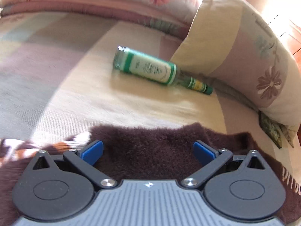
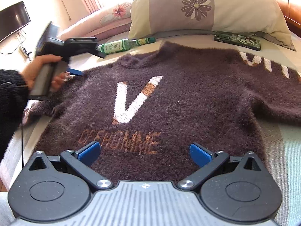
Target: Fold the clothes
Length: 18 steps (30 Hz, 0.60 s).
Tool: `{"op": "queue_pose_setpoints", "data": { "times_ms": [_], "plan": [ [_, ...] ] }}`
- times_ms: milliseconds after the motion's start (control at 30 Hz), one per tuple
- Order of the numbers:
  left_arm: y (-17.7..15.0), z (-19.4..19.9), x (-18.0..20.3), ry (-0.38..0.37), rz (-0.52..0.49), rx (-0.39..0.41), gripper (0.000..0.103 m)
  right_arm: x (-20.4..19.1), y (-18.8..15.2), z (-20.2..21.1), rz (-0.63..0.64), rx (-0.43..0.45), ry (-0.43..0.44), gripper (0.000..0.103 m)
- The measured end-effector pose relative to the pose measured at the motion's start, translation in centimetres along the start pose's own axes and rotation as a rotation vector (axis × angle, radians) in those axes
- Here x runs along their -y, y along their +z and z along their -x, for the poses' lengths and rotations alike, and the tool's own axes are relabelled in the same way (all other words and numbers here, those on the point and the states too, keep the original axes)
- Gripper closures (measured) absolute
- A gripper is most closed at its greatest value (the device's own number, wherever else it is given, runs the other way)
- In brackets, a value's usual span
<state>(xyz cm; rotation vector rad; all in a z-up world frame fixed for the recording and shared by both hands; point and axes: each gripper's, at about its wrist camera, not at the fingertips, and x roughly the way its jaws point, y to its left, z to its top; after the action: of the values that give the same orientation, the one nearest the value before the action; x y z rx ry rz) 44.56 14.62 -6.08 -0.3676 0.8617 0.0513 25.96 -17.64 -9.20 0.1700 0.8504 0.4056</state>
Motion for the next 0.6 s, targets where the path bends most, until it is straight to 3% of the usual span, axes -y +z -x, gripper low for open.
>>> {"op": "queue_pose_setpoints", "data": {
  "times_ms": [233,467,600],
  "plan": [
    [-2.7,4.9,-4.4,-0.092,0.095,-0.027,0.001,-0.3,0.0,0.1,0.004,0.010,0.001,0.000],
    [-8.6,2.9,-7.2,-0.141,0.149,-0.091,0.001,-0.4,-0.2,-0.8,0.009,-0.008,-0.027,0.000],
    [-8.4,4.5,-7.5,-0.180,0.161,-0.090,0.001,-0.3,-0.4,-1.2,0.012,-0.010,-0.037,0.000]
  ]
}}
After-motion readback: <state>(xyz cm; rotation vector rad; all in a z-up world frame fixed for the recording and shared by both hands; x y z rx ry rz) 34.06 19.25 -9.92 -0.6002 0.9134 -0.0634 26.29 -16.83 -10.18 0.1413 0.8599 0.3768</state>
